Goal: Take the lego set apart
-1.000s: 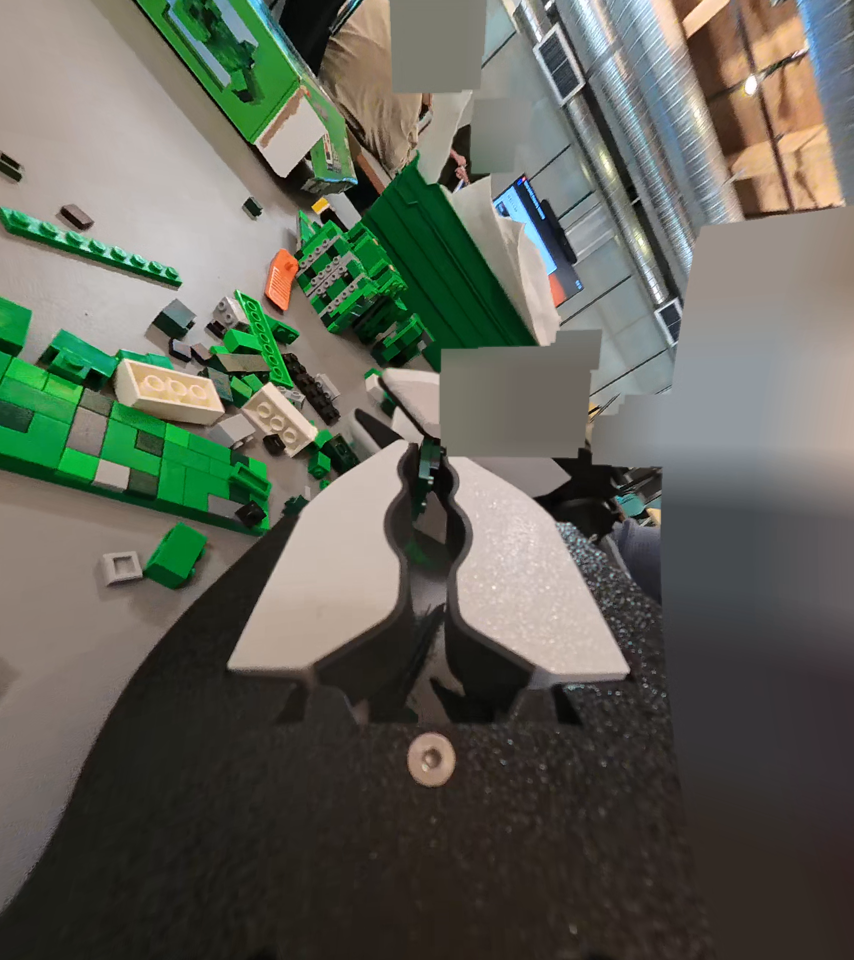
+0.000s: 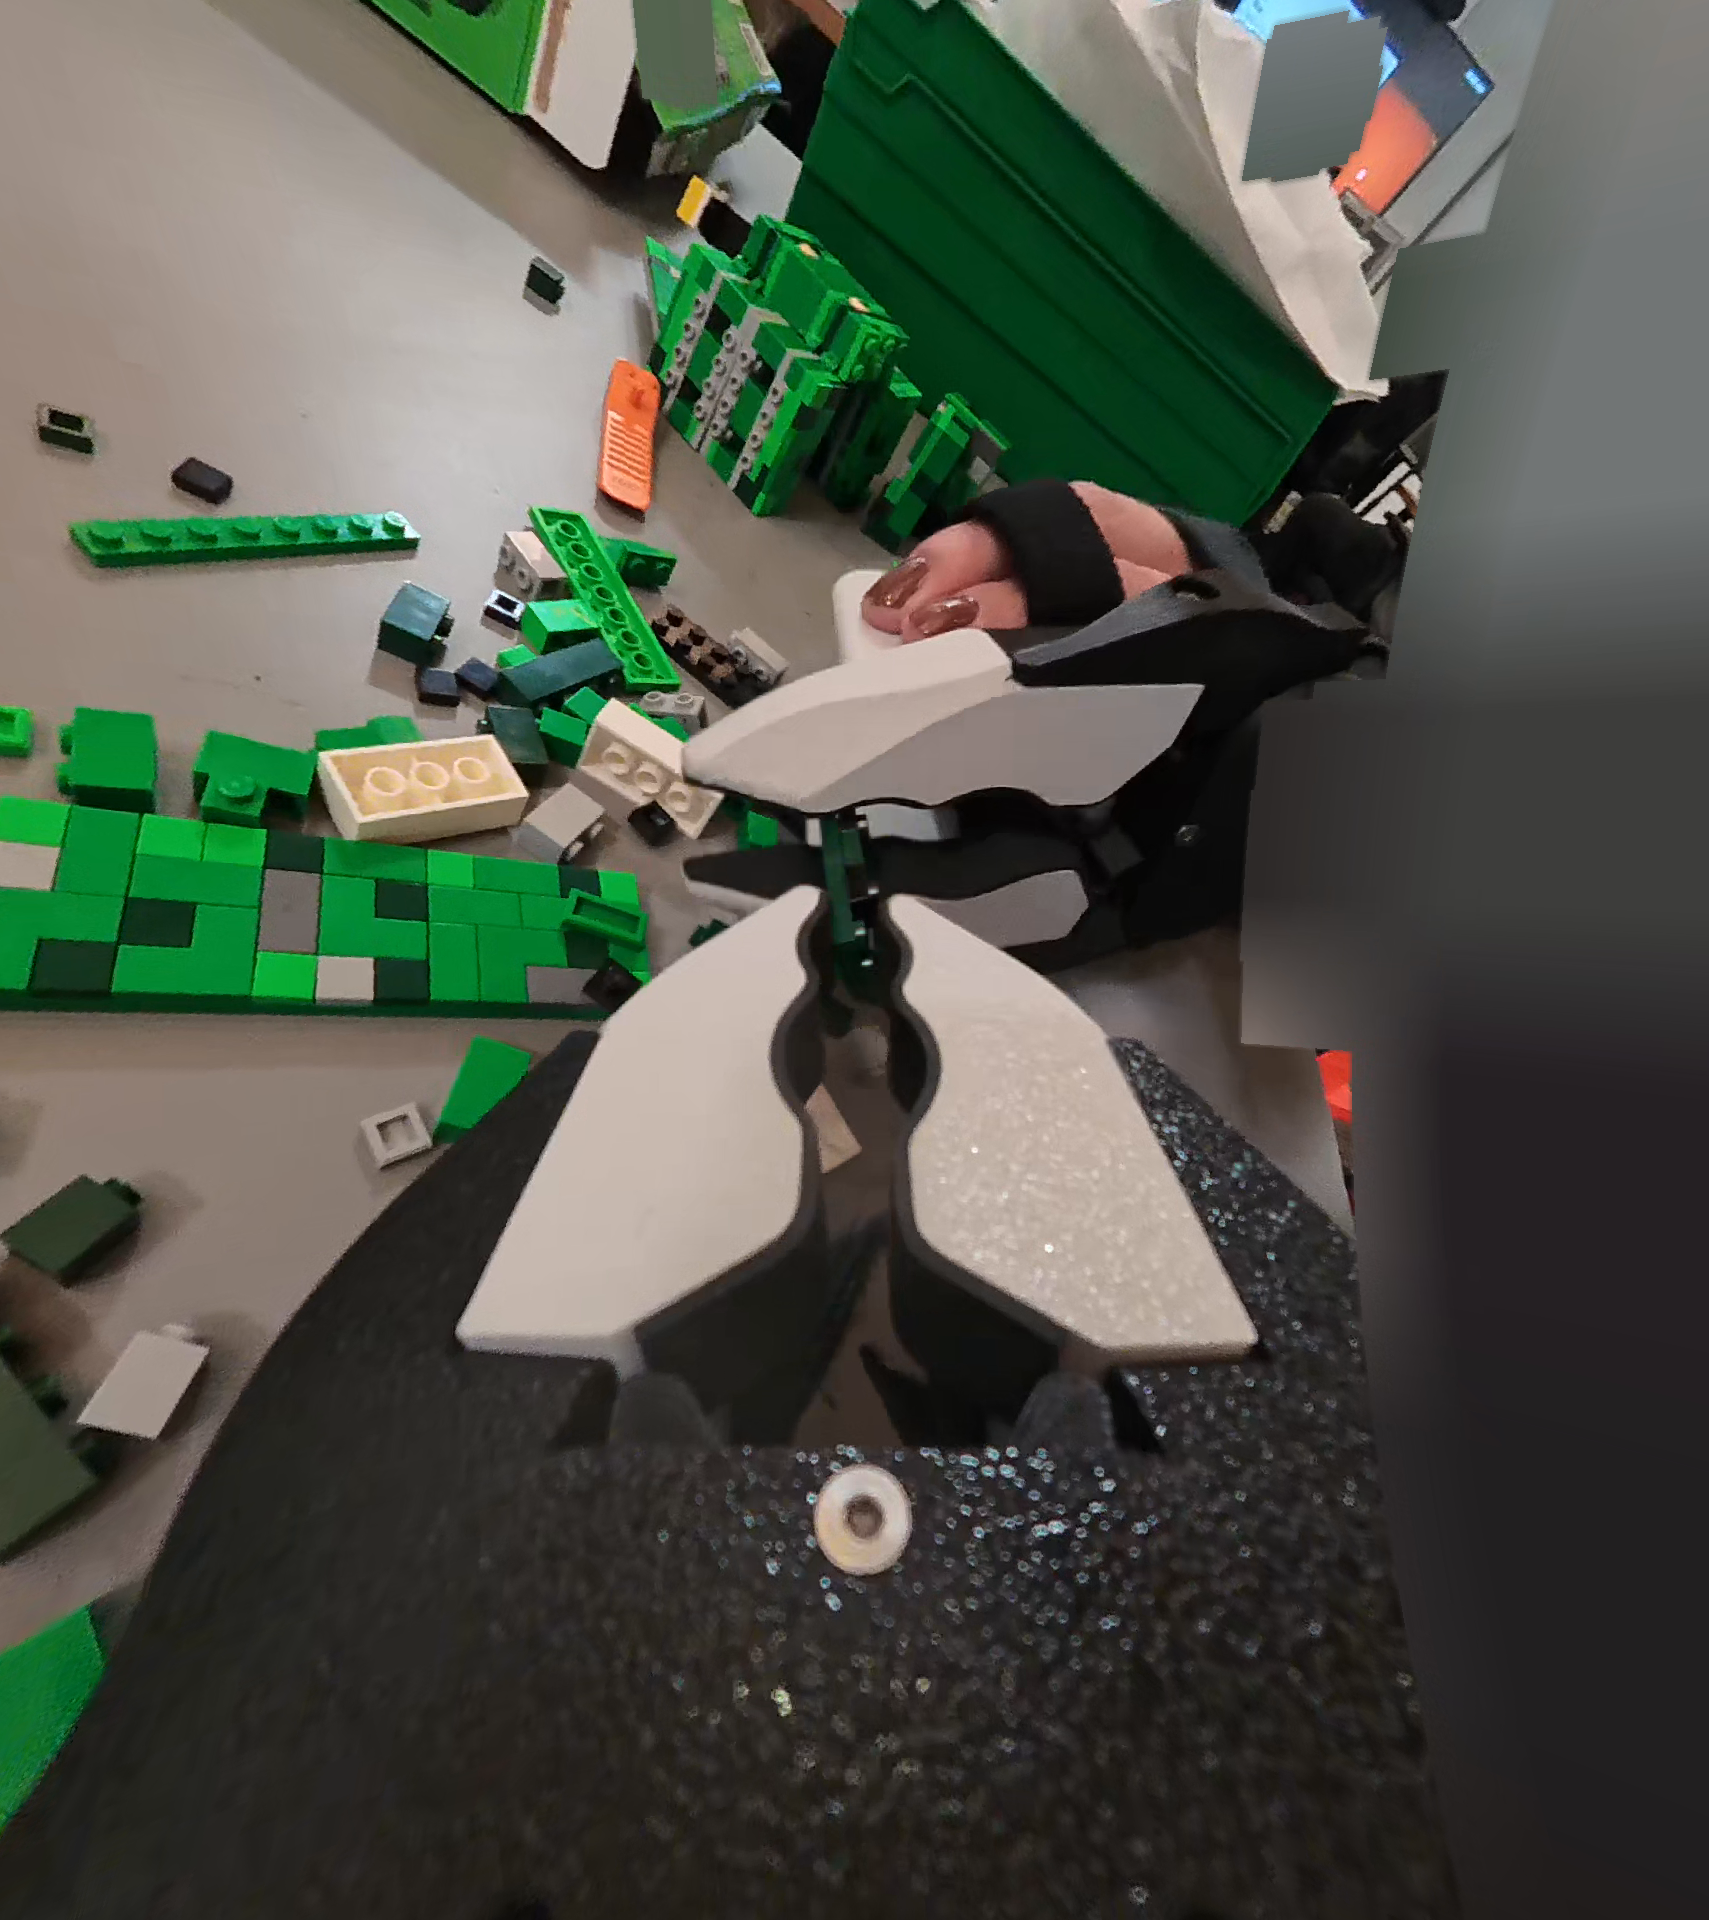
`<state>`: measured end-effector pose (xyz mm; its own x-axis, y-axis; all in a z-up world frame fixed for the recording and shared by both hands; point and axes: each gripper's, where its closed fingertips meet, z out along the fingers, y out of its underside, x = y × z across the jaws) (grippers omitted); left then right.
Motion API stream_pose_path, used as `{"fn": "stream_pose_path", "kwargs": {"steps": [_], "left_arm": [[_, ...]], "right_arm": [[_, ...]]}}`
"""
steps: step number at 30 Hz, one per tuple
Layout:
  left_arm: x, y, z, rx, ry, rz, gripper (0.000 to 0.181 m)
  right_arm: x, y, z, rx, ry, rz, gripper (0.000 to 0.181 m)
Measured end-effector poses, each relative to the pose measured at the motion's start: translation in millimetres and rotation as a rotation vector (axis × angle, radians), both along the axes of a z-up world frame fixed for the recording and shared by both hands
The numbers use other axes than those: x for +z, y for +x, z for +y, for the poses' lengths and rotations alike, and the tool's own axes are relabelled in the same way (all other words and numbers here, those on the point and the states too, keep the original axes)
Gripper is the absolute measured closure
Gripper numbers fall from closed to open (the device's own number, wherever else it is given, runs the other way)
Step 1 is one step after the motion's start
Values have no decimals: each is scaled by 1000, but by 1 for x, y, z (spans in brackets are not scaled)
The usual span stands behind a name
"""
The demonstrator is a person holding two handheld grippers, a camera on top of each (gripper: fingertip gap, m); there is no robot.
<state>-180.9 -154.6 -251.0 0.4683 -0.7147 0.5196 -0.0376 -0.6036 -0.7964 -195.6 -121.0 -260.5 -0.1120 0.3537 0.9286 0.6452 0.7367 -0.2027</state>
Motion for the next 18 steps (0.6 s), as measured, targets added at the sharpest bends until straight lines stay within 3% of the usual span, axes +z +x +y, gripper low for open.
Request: {"fn": "stream_pose_path", "kwargs": {"steps": [1, 5, 18], "left_arm": [[0, 0, 1, 7, 6, 3, 175], [1, 2, 3, 32, -10, -30, 175], [19, -4, 7, 71, -227, -368, 176]], "right_arm": [[0, 0, 0, -8, -9, 0, 164], [3, 3, 4, -27, 25, -4, 167], [32, -2, 13, -104, 424, 34, 172]]}}
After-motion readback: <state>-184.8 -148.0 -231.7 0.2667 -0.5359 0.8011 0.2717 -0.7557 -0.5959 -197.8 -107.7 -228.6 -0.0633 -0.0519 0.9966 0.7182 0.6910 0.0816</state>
